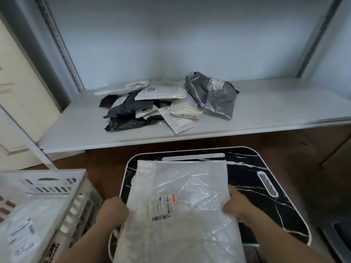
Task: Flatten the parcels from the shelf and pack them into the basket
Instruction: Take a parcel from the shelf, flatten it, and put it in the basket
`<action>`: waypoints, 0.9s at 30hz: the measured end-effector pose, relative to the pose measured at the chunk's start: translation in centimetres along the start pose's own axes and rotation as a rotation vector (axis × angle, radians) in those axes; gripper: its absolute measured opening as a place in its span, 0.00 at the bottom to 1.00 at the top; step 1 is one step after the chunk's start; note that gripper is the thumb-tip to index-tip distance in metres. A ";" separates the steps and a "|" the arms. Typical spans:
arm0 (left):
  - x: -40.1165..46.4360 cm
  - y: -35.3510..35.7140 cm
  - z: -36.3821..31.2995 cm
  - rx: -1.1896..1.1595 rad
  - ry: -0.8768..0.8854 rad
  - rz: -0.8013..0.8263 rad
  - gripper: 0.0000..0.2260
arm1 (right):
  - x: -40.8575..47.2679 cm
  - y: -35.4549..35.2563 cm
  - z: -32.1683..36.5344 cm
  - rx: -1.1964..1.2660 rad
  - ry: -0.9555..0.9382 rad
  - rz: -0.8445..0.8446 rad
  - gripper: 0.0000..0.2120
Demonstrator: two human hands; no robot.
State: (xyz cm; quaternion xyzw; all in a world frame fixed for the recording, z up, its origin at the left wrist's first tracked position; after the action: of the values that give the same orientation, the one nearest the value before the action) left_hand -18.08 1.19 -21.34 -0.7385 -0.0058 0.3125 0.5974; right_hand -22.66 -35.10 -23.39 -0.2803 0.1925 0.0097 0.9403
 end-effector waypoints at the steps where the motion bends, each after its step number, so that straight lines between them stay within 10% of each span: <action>1: 0.5 -0.1 -0.2 -0.013 0.017 -0.042 0.07 | 0.3 0.4 -0.4 -0.071 0.010 0.014 0.33; 5: 2.5 2.8 -2.0 -0.082 0.097 0.010 0.21 | 2.0 0.2 -0.2 -0.340 -0.046 -0.078 0.36; 10: 1.9 3.6 -4.8 0.095 0.269 -0.328 0.38 | 3.6 2.3 3.0 -0.868 -0.317 -0.235 0.34; 27: 3.5 8.4 -8.4 0.178 0.446 -0.365 0.29 | 7.8 11.7 3.4 -0.981 -0.565 -0.019 0.33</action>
State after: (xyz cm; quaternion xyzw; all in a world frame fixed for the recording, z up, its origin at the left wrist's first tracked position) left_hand -14.41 -7.29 -29.57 -0.7205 0.0203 0.0292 0.6926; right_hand -15.71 -24.16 -29.79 -0.6727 -0.0962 0.1641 0.7150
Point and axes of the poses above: each hand's wrist, its own x-axis towards the middle knuckle, its own y-axis out of the palm, z = x × y, the point moved 8 cm from there along x, towards the middle knuckle, and after that the axes turned 15 degrees about -y, right-handed, at the moved point
